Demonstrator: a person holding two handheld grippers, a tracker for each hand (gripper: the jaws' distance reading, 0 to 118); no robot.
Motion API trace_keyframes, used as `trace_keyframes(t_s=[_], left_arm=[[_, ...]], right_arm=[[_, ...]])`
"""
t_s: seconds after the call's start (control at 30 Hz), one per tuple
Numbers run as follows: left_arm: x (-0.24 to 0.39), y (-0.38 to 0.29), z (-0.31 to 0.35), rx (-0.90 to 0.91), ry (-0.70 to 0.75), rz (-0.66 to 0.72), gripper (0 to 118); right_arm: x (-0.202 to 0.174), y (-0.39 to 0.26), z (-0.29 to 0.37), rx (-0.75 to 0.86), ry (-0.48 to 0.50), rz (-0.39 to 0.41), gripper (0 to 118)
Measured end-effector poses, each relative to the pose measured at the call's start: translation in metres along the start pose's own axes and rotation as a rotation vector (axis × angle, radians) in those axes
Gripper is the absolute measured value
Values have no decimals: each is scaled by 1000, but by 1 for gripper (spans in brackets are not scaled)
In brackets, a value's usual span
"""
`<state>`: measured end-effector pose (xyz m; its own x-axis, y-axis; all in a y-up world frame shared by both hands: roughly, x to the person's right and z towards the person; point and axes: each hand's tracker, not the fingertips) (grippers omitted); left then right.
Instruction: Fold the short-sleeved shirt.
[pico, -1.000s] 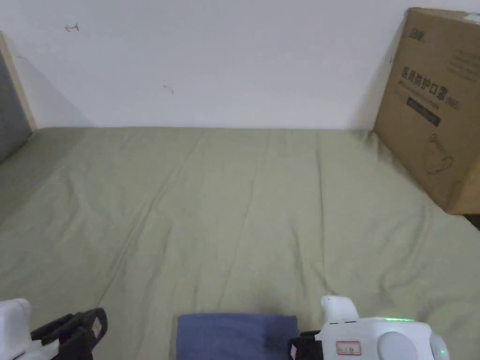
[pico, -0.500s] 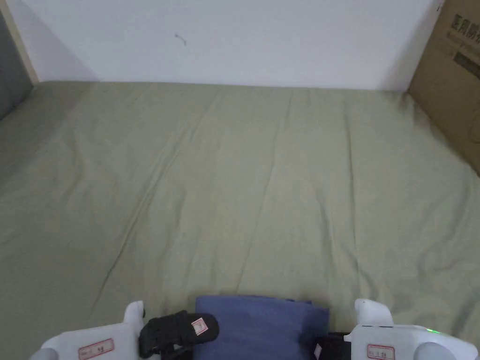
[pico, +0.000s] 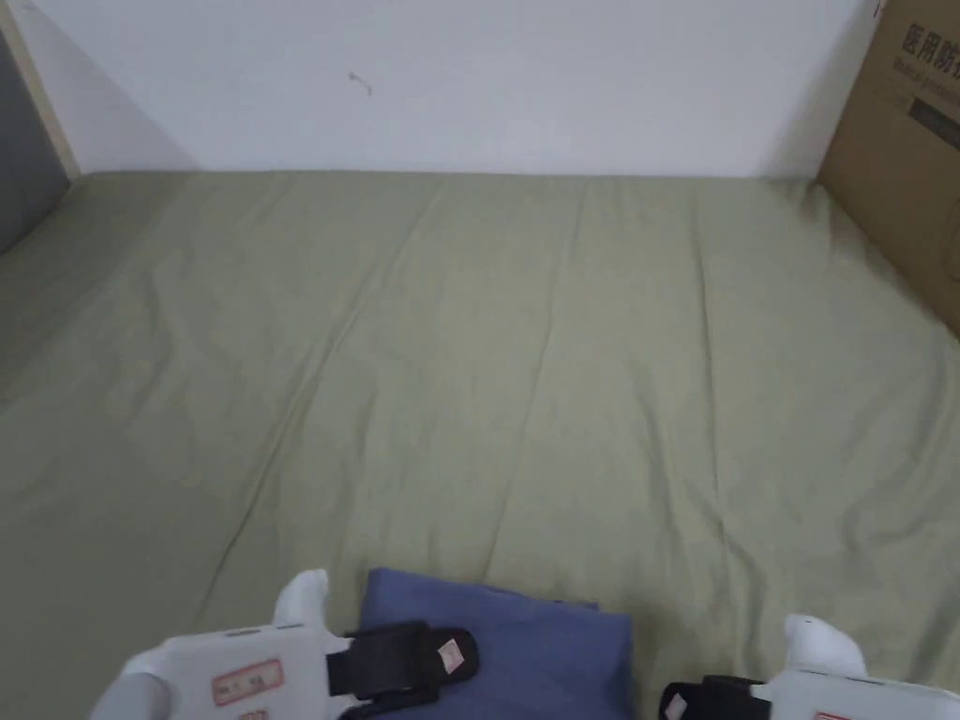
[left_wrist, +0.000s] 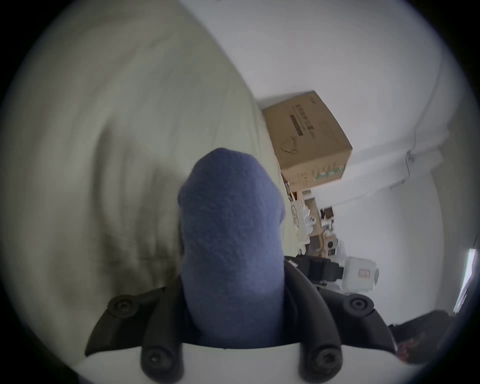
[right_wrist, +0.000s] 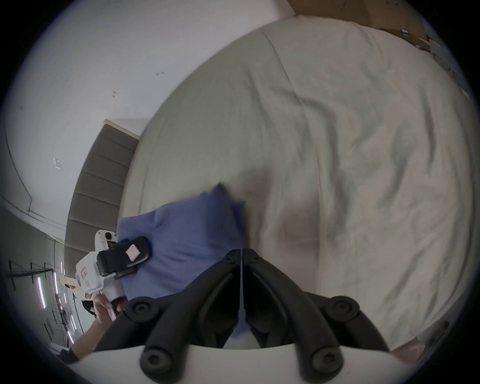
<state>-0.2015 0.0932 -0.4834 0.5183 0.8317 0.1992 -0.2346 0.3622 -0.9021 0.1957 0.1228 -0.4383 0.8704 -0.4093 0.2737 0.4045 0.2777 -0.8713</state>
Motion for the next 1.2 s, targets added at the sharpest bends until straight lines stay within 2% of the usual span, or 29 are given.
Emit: trace_keyframes(t_s=[0.03,0.07,0.17,0.23,0.43,0.63,0.67,0.7,0.73,0.77,0.8,0.83,0.93,0.97,1.0,1.07,1.1,1.17,1.2], left_arm=[[0,12,23,-17,35,-25,26],[1,23,44,-35,80,-51,26],[-9,57,108,-90,304,-152,26],[-21,75,148,-121,491,-187,26],[-67,108,235,-125,735,-201,26],[-100,124,274,-140,997,-208,27],[-102,123,275,-142,1000,-194,29],[-103,122,278,-138,1023,-210,56],[-103,122,280,-136,1053,-239,89],[-100,121,282,-118,1073,-256,114],[-95,119,286,-85,1090,-283,116],[-89,119,292,-3,1027,-313,112],[-65,110,288,127,1158,-356,112],[-55,94,289,169,1132,-371,112],[-43,81,281,199,1104,-375,113],[-22,58,256,185,1053,-377,106],[-10,45,238,158,993,-375,83],[11,14,205,176,919,-411,12],[25,-7,182,191,861,-413,2]], right_arm=[[-11,4,3,17,9,19,2],[-1,-13,20,101,156,73,2],[-19,-23,38,150,124,142,2],[-10,-25,53,181,120,166,2],[-36,-38,57,196,97,231,2],[-65,-44,57,170,95,296,2],[-70,-45,56,168,102,300,2],[-74,-46,56,167,111,303,2],[-74,-45,58,165,123,305,2],[-76,-45,59,166,128,308,2],[-80,-46,59,167,135,311,2],[-82,-47,62,171,140,320,2],[-79,-47,72,198,154,354,2],[-79,-47,75,214,161,367,2],[-63,-41,75,228,164,381,2],[-59,-40,81,254,149,399,2],[-58,-39,84,261,148,402,2],[-54,-40,88,269,156,405,2],[-51,-38,93,281,159,403,2]])
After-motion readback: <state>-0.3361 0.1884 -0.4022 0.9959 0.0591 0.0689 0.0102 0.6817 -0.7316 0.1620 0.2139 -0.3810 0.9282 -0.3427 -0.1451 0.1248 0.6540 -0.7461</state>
